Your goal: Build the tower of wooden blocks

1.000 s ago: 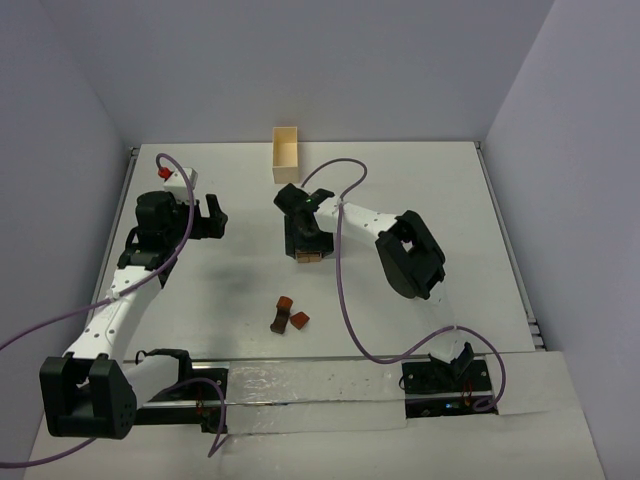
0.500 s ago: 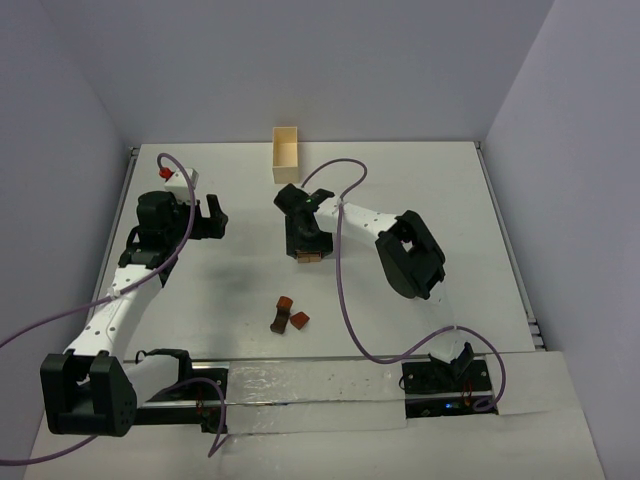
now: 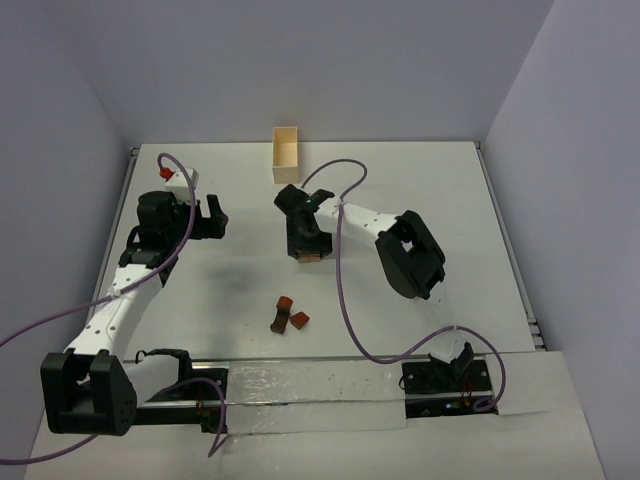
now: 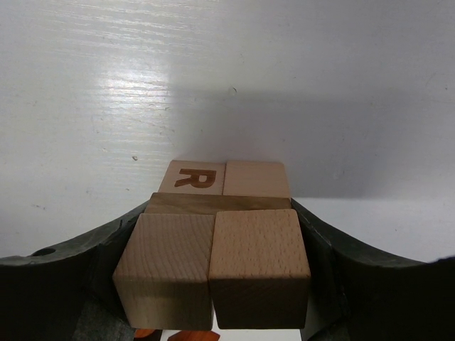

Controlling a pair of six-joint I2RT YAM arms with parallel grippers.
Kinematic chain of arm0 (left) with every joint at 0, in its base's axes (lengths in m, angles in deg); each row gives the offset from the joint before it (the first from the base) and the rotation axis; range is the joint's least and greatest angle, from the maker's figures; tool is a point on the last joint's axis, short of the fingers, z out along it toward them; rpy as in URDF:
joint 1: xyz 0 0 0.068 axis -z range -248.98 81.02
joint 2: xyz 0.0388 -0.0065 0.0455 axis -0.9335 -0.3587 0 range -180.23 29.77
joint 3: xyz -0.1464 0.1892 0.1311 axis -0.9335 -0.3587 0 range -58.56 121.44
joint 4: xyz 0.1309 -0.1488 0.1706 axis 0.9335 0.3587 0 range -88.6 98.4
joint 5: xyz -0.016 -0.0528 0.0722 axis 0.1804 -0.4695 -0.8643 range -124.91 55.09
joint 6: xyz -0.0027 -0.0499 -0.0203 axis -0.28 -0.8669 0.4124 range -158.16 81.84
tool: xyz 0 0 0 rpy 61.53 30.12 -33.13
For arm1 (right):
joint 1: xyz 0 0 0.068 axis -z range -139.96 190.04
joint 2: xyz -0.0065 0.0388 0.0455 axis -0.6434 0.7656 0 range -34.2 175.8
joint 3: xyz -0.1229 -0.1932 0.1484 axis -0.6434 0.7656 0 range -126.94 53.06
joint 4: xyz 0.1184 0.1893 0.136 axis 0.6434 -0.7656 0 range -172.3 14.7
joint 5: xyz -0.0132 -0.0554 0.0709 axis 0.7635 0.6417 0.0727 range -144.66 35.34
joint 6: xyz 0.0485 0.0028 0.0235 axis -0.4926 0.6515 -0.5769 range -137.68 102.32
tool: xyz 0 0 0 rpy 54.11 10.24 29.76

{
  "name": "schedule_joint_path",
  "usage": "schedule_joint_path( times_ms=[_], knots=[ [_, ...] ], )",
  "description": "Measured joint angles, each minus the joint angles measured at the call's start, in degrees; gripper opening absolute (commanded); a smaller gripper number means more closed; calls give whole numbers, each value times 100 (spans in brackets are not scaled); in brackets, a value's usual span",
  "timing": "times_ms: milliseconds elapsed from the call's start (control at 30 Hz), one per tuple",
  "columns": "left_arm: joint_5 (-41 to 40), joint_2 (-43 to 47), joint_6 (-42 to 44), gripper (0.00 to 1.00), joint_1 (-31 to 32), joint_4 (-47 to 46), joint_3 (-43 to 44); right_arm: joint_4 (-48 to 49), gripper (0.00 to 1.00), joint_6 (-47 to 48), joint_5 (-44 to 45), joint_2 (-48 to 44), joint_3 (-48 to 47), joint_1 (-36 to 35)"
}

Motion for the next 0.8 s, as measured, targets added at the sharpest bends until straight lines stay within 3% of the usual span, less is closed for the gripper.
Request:
schedule_joint_path(
  times_ms=[800],
  knots=[
    [0, -19, 0, 99, -2, 0, 0, 6, 62, 145, 4, 0, 3, 61]
  ],
)
